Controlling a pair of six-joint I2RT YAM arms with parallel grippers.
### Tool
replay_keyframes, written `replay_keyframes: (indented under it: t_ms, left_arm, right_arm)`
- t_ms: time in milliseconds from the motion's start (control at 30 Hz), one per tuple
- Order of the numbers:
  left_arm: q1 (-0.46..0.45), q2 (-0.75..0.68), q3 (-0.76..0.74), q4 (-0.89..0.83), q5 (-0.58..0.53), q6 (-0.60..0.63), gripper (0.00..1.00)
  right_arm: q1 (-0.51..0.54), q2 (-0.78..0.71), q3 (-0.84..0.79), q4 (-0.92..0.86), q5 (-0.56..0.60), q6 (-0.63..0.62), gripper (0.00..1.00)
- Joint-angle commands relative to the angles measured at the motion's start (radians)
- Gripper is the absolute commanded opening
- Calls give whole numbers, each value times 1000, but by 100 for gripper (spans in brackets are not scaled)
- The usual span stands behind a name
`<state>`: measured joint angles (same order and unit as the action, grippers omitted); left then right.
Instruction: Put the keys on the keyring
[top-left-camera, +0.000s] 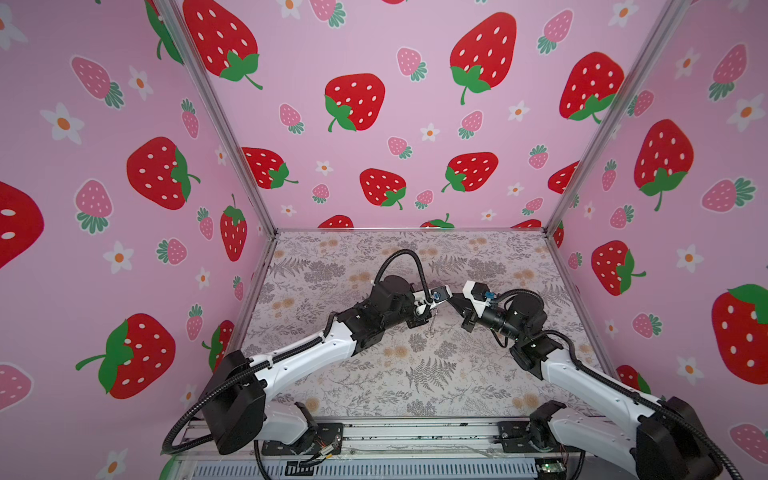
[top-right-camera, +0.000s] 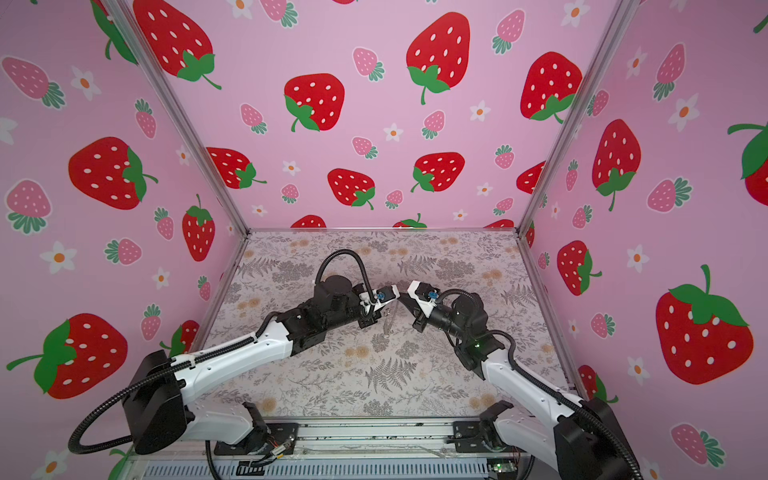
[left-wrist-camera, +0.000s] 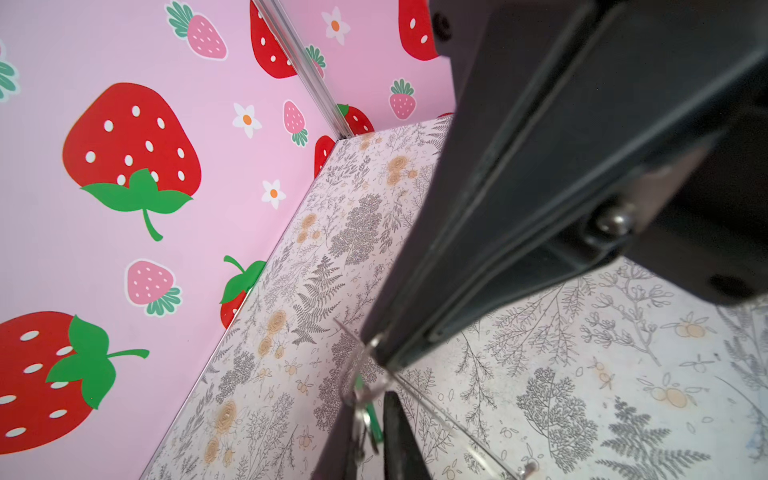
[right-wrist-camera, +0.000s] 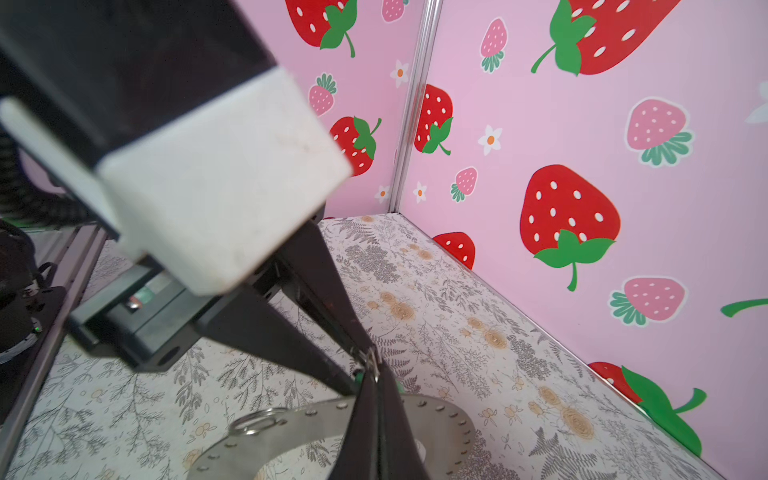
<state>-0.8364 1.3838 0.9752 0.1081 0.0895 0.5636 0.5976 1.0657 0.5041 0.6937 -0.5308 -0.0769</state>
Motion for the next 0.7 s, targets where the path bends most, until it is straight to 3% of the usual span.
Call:
replay_keyframes:
  t_ms: [0, 100, 200, 333, 467, 567, 667]
  left_arm:
    - [-4, 0, 11, -62, 14, -2, 30]
    - [41, -43, -20, -62, 35, 18, 44]
    - [116, -116, -53, -63, 118, 21, 47]
    - [202, -198, -64, -92, 334, 96, 47]
    - [249, -175, 48, -256, 566, 171, 47]
    - [252, -131, 117, -323, 673, 196, 44]
    - [252, -112, 127, -275, 705, 170, 38]
  right_arm:
    - [-12, -19, 43, 70, -12, -32, 0]
    - [-15, -24, 46, 16, -56, -74, 0]
    - [-24, -23, 39, 15, -108, -89, 0]
    - [-36, -7, 46, 2, -230, -107, 0]
    - [-47, -1, 58, -32, -297, -131, 0]
    - [-51, -1, 68, -54, -343, -145, 0]
    - [-51, -3, 76, -82, -377, -161, 0]
